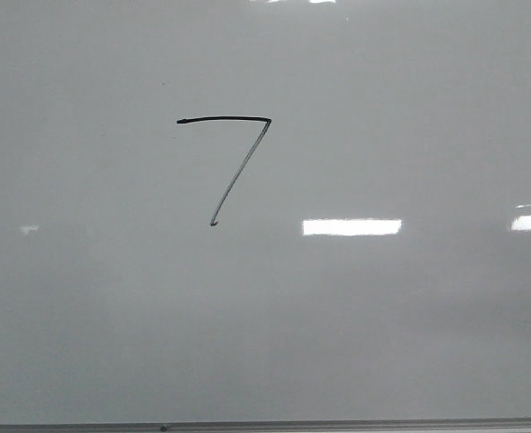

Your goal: Write number 7 on whiteboard

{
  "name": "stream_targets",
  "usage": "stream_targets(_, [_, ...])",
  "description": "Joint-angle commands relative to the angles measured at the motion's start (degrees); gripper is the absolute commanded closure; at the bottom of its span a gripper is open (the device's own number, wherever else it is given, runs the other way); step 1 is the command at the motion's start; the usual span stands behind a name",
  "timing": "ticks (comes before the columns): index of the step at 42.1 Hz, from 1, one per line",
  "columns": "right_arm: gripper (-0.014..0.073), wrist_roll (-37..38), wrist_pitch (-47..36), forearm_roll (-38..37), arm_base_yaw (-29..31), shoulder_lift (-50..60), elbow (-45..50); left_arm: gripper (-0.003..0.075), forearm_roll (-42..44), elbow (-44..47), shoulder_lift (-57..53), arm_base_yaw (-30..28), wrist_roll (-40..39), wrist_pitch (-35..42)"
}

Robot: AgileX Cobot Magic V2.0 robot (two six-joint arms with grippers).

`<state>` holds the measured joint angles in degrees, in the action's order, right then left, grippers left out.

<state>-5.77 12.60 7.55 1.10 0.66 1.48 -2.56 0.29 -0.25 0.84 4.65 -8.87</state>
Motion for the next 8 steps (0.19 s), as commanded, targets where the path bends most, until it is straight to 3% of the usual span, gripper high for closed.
stream_targets(1, [0.0662,0.1,-4.0,-0.34,0.33,1.02,-0.19,0.0741,-0.48,0.29,-0.43,0.35,-0.58,4.71])
stream_targets(8, [0.0662,0.1,-4.0,-0.34,0.33,1.02,-0.19,0.0741,-0.48,0.29,-0.43,0.35,-0.58,4.71])
